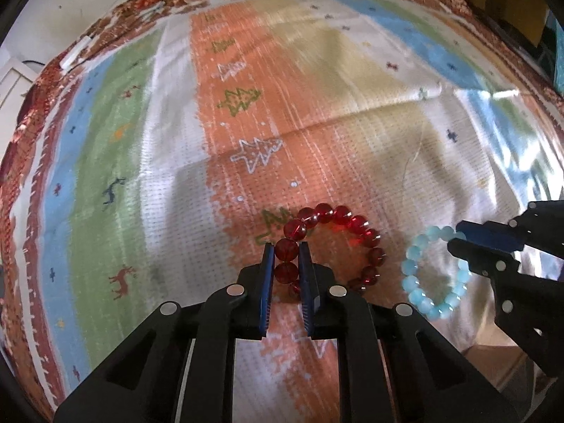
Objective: Organize jewelry
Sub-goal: 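Close the left tool on the red bead bracelet while the right tool grips the light-blue bracelet, then carry both bracelets over the silver tin and lower them inside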
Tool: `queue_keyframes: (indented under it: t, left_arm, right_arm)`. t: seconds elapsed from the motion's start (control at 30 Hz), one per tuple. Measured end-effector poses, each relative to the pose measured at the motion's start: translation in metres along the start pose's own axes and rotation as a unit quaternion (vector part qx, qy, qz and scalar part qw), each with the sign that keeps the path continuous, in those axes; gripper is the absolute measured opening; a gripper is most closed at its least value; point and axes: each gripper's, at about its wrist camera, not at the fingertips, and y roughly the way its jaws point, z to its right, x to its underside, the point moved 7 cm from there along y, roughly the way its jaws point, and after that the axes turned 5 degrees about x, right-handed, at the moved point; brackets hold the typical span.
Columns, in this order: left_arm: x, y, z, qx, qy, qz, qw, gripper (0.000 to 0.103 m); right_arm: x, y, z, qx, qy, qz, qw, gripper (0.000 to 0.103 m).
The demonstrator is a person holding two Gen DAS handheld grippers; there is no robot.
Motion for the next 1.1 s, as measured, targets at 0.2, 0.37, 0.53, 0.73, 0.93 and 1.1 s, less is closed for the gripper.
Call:
queue_keyframes:
  t: [0.2,0.37,0.53,0.73,0.93,1.1]
  left_arm:
    - [0.005,-0.021,-0.001,-0.013,-0.015,0.024,0.9995,0.013]
    - [0.005,-0.037,0.002,-0.019,-0.020,0.043,0.9987,0.013]
    - [0.008,-0.054,0.010,-0.003,-0.018,0.061,0.9980,0.013]
    - [0.014,-0.070,0.014,0.002,-0.023,0.081,0.9964,0.013]
    - [0.022,-0.096,0.016,0.016,-0.037,0.110,0.9931,0.013]
    - [0.031,-0.107,0.016,0.023,-0.048,0.122,0.9911,0.013]
  right_arm:
    - [-0.002,-0.015,-0.001,0.023,-0.006,0.027,0.999,0.012]
    - [-0.009,-0.028,-0.006,0.031,-0.007,0.053,0.998,0.012]
    - [-0.011,-0.044,-0.006,0.017,0.001,0.076,0.997,0.012]
    - [-0.006,-0.057,-0.005,0.013,0.013,0.089,0.996,0.012]
    - [-0.003,-0.072,-0.011,0.008,0.014,0.107,0.994,0.012]
    - [-0.002,-0.083,-0.017,0.008,0.009,0.122,0.992,0.012]
